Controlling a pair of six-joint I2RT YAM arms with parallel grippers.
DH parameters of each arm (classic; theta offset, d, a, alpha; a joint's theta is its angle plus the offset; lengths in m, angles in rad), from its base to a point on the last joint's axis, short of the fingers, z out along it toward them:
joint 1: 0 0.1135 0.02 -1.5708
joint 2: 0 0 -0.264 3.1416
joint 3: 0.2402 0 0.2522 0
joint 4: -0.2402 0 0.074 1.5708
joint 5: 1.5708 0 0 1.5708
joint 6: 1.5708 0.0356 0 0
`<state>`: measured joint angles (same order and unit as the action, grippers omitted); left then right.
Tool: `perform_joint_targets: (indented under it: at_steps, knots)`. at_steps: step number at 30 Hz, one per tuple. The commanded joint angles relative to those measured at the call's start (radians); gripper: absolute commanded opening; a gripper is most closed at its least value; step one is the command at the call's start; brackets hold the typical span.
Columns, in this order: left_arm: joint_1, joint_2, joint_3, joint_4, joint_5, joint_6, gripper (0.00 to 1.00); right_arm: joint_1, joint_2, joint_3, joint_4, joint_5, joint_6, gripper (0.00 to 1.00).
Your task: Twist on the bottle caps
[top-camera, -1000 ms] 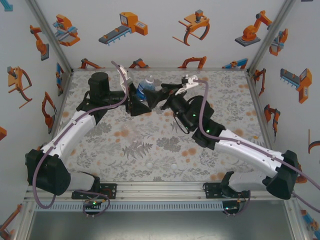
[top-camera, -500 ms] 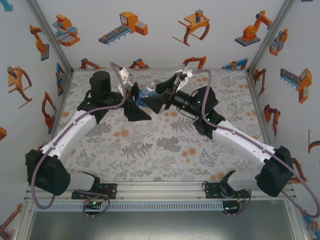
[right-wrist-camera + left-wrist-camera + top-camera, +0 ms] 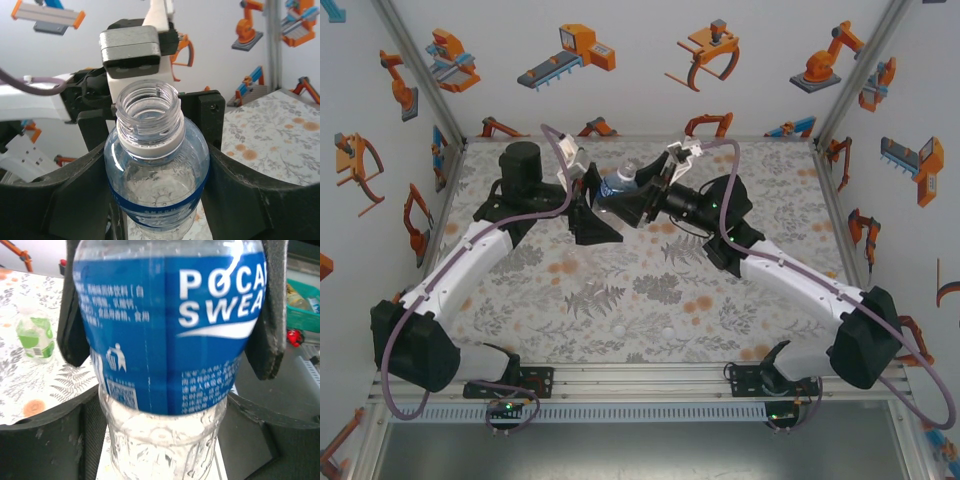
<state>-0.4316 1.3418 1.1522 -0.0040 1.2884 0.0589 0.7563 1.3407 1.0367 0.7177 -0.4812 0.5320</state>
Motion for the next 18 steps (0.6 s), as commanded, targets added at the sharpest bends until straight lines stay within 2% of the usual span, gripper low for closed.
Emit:
perform_joint_targets:
  at_steps: [1,5,9,14,18]
  knots:
    - [-0.002,-0.034,-0.015,0.070,-0.064,-0.014,0.73,0.023,-0.049,-0.040,0.091,0.120,0.010,0.32]
    - [-0.001,-0.030,-0.045,0.173,-0.076,-0.088,0.76,0.058,-0.064,-0.082,0.127,0.225,-0.002,0.29]
    - [-0.002,-0.030,-0.051,0.191,-0.081,-0.098,0.76,0.088,-0.075,-0.110,0.146,0.301,-0.026,0.28]
    - [-0.002,-0.030,-0.051,0.189,-0.078,-0.094,0.64,0.104,-0.080,-0.124,0.168,0.344,-0.038,0.28]
    - [-0.003,-0.024,-0.045,0.182,-0.065,-0.092,0.63,0.107,-0.085,-0.130,0.175,0.360,-0.050,0.28]
